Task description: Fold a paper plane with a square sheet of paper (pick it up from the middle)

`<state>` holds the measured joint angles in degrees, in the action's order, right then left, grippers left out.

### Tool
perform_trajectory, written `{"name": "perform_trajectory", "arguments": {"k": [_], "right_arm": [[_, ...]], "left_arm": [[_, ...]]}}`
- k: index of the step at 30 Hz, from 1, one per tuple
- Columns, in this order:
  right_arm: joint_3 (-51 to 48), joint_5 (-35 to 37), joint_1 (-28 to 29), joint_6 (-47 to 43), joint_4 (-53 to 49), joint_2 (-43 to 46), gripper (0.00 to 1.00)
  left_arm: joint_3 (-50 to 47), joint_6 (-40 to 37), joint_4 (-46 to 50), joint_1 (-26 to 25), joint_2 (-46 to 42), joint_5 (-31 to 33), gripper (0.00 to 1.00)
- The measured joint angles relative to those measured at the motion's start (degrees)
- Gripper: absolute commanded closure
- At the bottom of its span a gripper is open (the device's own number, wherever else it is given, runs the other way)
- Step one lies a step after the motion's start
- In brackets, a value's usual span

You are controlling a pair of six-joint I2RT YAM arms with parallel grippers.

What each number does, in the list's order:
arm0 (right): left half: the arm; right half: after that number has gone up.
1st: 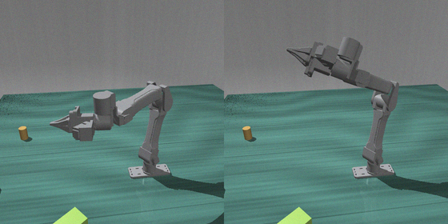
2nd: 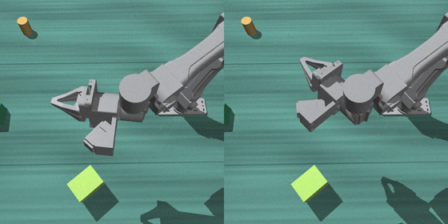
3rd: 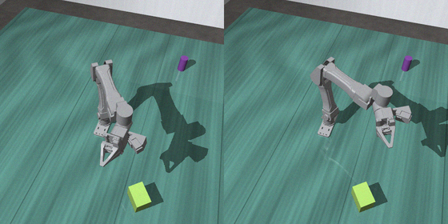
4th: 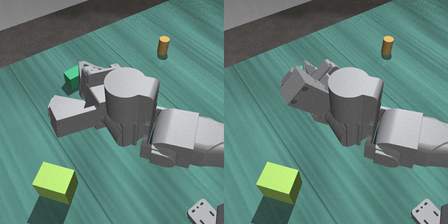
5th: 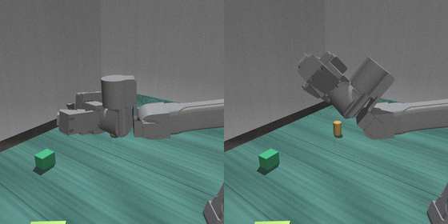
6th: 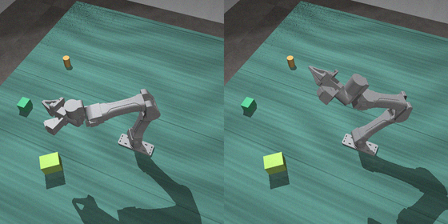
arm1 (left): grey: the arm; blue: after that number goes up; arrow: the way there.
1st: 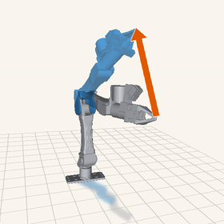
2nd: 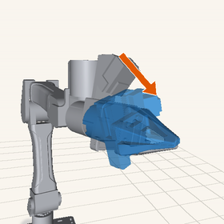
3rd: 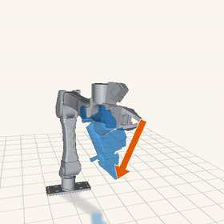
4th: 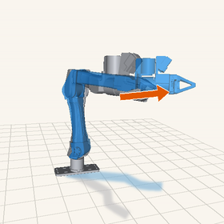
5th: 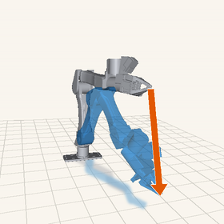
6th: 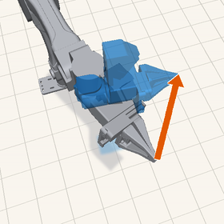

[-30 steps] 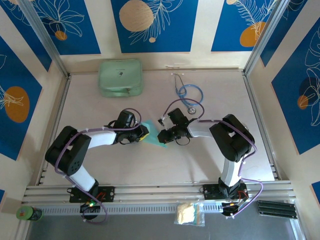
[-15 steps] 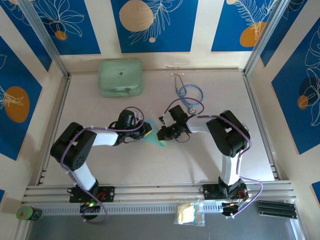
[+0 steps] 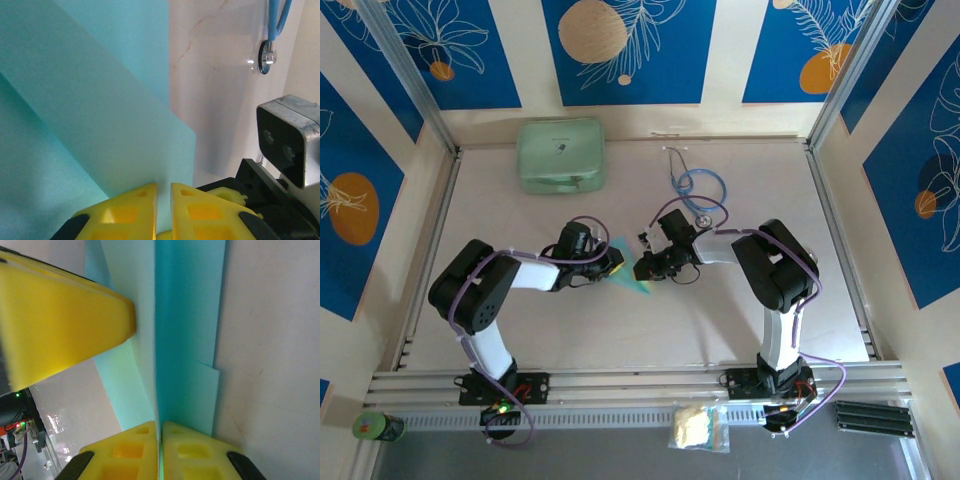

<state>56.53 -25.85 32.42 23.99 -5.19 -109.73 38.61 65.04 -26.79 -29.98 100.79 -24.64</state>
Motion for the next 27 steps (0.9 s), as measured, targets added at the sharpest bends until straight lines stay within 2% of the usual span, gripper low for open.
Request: {"name": "perform_trajectory", "arguments": {"k": [8,17,27], "right_arm": [[0.0,0.5,-0.1,-0.6,-0.9,0.9,0.79],[0.0,3.3,0.0,-2.3,-3.1,2.7,0.77],[0.0,7.5,2.6,-5.4,-4.8,3.9,0.75]], "left_arm": [[0.0,0.3,1.9,-0.1,0.0,1.1,0.85],[0.1,0.5,2.4,-0.1,0.0,1.2,0.85],[0.2,0.6,2.4,-0.1,0.0,1.2,0.85]]}}
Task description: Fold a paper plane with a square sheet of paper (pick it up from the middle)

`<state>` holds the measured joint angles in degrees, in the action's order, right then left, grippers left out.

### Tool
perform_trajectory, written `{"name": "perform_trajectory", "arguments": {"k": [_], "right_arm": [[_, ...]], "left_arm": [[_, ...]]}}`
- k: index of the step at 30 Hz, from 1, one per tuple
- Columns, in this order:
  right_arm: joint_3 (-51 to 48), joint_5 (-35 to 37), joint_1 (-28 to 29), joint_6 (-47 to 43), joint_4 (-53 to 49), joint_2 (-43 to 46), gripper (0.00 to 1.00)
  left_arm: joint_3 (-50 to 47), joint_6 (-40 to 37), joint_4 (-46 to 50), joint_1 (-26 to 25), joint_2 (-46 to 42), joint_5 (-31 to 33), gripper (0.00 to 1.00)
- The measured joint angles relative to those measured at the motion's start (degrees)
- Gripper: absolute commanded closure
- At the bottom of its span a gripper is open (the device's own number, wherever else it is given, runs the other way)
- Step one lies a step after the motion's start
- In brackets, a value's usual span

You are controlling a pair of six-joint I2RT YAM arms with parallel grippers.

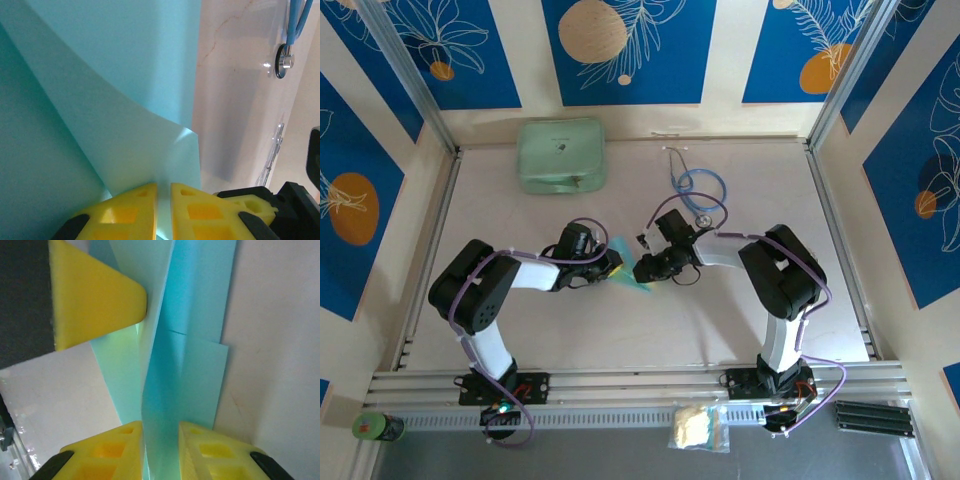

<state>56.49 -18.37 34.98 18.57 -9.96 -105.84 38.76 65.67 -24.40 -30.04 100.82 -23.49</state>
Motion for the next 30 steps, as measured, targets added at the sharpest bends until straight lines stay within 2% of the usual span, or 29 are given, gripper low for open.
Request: {"name": "perform_trajectory", "arguments": {"k": [5,15,18,22,30], "right_arm": [[0.0,2.0,1.2,-1.3,-0.2,0.0,0.76],[0.0,3.6,1.4,-2.5,-0.2,0.1,0.9],[-0.1,3.5,1.4,-2.5,-0.1,0.1,0.93],[-0.9,2.6,0.7,-2.4,1.0,0.1,0.94],[-3.9,-2.7,-2.1,-0.3,5.5,0.1,0.95]], "left_arm": [[0.0,0.0,0.0,0.0,0.0,0.0,0.85],[0.2,0.0,0.5,0.0,-0.2,0.0,0.83],[0.2,-0.2,2.1,0.0,-1.2,0.2,0.8],[0.2,-0.2,4.0,0.0,-4.2,1.2,0.75],[-2.8,-0.6,4.9,0.0,-9.0,3.1,0.76]]}}
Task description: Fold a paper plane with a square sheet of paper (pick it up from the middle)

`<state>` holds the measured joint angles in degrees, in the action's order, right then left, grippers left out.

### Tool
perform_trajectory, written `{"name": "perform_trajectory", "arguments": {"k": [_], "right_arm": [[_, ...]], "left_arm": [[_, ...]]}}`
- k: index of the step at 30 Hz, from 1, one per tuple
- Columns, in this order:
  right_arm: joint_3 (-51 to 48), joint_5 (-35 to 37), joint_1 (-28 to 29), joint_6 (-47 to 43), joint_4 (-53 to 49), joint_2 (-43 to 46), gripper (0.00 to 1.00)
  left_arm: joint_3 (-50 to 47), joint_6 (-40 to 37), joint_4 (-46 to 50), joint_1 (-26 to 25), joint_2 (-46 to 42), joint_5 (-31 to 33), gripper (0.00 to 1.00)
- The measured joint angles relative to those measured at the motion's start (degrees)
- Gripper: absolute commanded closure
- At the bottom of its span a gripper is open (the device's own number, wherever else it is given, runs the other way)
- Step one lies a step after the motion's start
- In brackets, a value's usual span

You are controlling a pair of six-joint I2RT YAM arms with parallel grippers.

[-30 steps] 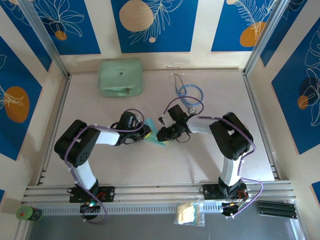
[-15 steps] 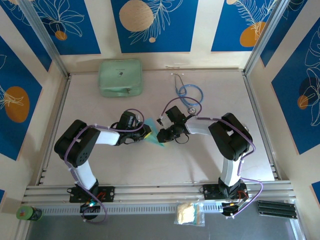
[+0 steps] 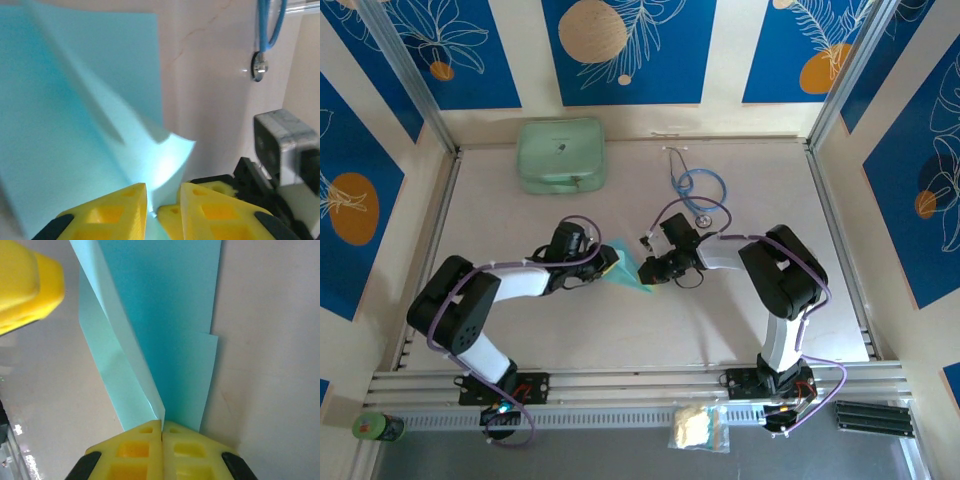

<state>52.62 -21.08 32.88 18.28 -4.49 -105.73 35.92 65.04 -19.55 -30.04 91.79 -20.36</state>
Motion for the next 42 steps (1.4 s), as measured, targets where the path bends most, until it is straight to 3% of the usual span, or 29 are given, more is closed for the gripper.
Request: {"name": "perform_trajectory", "arguments": {"k": [42], "right_arm": [[-2.0,-9.7,-5.0,8.8,6.0,-2.5,0.95]], "left_arm": [[0.5,-0.9,4.1,0.0,2.8,0.0,0.79]]}}
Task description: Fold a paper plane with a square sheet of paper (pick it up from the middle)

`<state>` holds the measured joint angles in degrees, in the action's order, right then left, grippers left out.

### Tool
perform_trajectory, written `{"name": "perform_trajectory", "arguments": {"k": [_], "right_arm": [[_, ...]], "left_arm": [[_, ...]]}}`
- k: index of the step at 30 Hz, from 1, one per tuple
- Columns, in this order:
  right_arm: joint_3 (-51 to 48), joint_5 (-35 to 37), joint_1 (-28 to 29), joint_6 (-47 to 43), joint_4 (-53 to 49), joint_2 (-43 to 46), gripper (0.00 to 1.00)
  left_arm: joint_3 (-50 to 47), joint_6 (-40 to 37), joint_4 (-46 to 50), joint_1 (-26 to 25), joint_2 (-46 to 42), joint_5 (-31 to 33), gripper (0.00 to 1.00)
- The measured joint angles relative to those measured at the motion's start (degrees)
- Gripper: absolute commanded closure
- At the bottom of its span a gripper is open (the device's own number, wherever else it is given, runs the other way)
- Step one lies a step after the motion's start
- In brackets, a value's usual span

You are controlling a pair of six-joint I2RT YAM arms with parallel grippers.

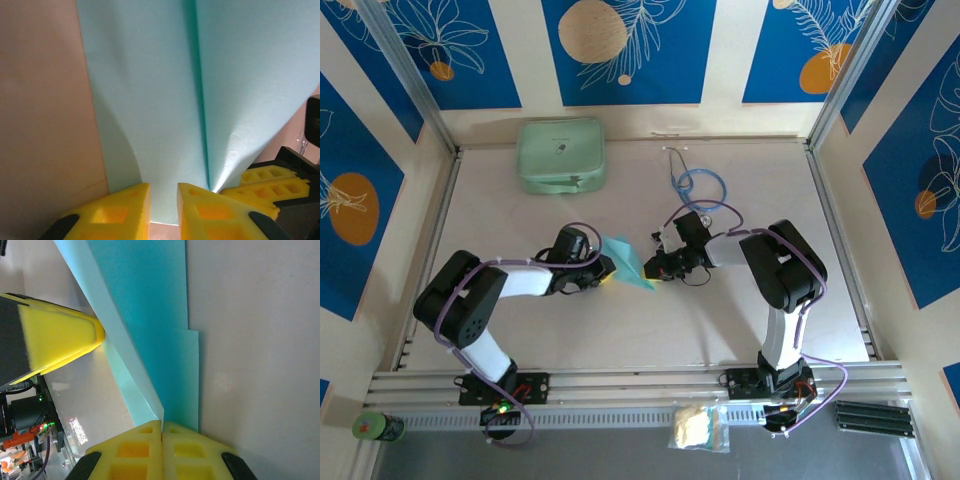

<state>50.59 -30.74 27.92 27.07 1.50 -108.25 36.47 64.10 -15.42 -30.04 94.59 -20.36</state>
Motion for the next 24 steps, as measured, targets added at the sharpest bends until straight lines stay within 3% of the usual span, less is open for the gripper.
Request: {"name": "perform_trajectory", "arguments": {"k": [9,24], "right_arm": [[0.8,-0.2,-0.2,0.0,-1.3,-0.4,0.95],[2.1,-0.4,-0.2,0.0,-3.5,-1.1,0.93]], "left_arm": [[3.5,-1.6,-5.9,0.0,0.4,-3.8,0.82],[5.5,-1.5,-12.7,-0.1,8.1,-6.2,0.84]]}}
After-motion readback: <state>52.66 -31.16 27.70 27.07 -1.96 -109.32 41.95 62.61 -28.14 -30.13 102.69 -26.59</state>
